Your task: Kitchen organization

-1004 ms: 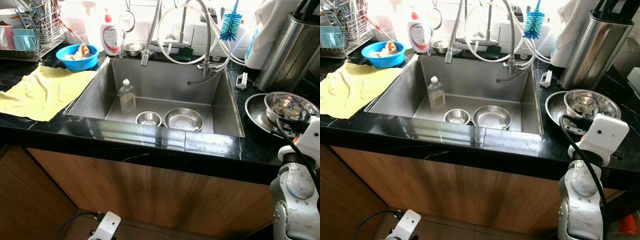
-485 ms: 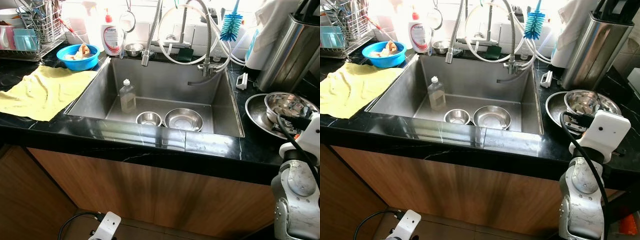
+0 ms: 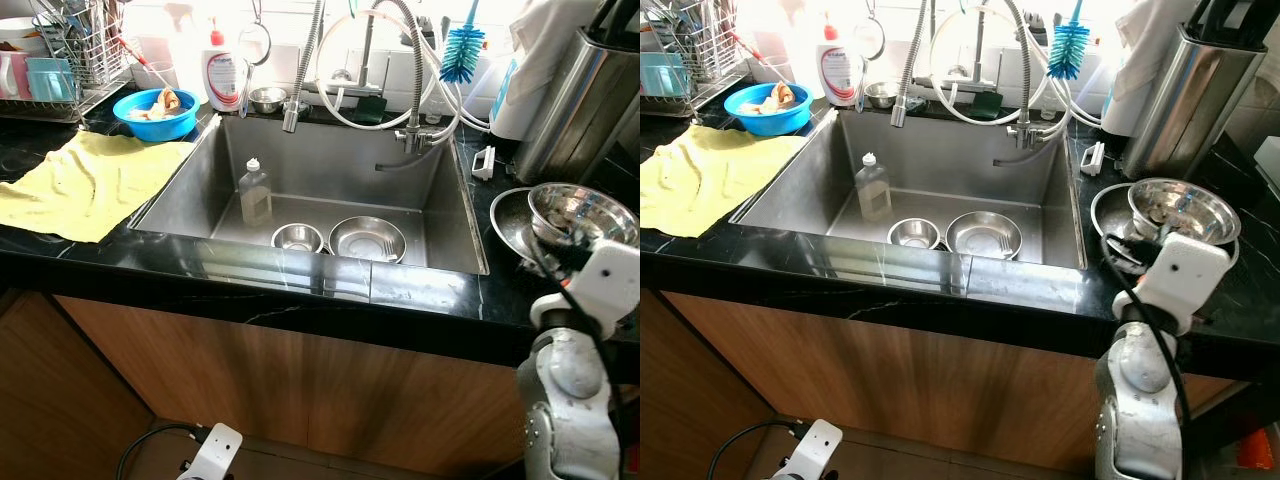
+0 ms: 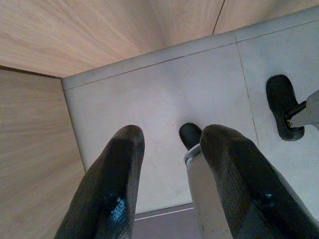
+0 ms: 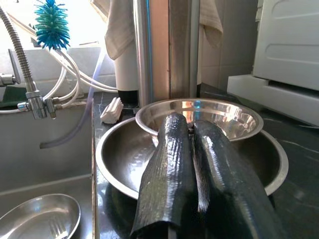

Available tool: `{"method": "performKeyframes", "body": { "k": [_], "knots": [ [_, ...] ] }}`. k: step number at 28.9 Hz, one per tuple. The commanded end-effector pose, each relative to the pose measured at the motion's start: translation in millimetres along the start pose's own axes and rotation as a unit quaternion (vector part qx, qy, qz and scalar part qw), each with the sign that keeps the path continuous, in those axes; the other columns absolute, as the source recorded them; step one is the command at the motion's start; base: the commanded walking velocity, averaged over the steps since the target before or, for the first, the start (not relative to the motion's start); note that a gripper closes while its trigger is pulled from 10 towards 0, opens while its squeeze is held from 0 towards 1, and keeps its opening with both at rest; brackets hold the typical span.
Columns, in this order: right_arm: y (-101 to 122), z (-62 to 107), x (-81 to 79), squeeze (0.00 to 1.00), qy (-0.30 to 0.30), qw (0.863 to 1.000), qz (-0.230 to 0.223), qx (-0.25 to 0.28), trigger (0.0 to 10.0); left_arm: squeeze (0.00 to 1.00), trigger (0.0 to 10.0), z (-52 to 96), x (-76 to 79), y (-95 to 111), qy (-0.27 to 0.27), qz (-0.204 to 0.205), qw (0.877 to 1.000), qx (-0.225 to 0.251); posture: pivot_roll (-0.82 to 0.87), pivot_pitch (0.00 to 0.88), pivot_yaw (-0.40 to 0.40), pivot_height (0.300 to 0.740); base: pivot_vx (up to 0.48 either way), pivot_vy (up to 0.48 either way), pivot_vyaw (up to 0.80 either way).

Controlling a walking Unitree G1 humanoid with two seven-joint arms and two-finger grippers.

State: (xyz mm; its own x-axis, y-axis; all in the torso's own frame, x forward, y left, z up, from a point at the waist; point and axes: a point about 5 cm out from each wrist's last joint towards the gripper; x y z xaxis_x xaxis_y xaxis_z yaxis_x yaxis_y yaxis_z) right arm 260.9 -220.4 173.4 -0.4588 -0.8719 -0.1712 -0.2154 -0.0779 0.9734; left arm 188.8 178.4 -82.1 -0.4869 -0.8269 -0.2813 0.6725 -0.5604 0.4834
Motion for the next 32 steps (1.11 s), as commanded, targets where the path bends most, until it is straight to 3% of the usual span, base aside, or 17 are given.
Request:
{"method": "performKeyframes", "body": {
  "k": [1, 7, 14, 23, 28, 32],
  "knots": [
    [11.3, -3.7, -1.1, 0.0, 0.007, 1.0, -0.001, 0.022, 10.0, 0.0, 10.0, 0.3, -0.7, -1.3, 0.003, 0.001, 1.0, -0.001, -0.15, 0.0, -0.056, 0.74, 0.0, 0.0, 0.0],
    [21.0, -5.9, -2.1, 0.0, 0.01, 0.999, 0.001, 0.041, 10.0, 0.0, 10.0, 0.3, -0.8, -1.2, 0.003, 0.001, 1.0, -0.001, -0.15, 0.0, -0.056, 0.74, 0.0, 0.0, 0.0],
    [33.5, -9.5, -15.9, 0.0, 0.045, 0.997, 0.007, 0.067, 10.0, 0.0, 10.0, 0.2, -0.1, -1.1, 0.003, 0.003, 1.0, -0.001, -0.15, 0.0, -0.059, 0.74, 0.0, 0.0, 0.0],
    [36.9, -11.0, -19.1, 0.0, 0.056, 0.996, 0.01, 0.07, 10.0, 0.0, 10.0, 0.3, 0.9, -1.8, 0.003, 0.003, 1.0, -0.001, -0.15, 0.0, -0.059, 0.74, 0.0, 0.0, 0.0],
    [36.1, -12.0, -41.2, 0.0, 0.157, 0.986, 0.021, 0.045, 10.0, 0.0, 10.0, 0.5, 1.3, -2.7, 0.002, 0.002, 1.0, -0.002, -0.16, 0.0, -0.059, 0.74, 0.0, 0.0, 0.0],
    [36.1, -10.7, -52.6, 0.0, 0.205, 0.978, 0.023, 0.038, 10.0, 0.0, 10.0, 0.6, 1.8, -3.2, 0.002, 0.002, 1.0, -0.003, -0.15, 0.0, -0.062, 0.74, 0.0, 0.0, 0.0]
  ]
}}
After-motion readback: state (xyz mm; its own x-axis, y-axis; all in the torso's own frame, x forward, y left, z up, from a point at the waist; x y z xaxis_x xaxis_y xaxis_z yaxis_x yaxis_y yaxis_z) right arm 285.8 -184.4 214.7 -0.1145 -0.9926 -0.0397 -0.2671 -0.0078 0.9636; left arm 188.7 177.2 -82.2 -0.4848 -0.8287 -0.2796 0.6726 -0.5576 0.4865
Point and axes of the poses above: a point about 5 cm out from each wrist's last joint towards the gripper, its own z axis pointing back from the gripper into the wrist, its own y axis along the axis of the wrist's last joint, x = y × z, and after that the axes turned 9 degrees about -z, right-handed
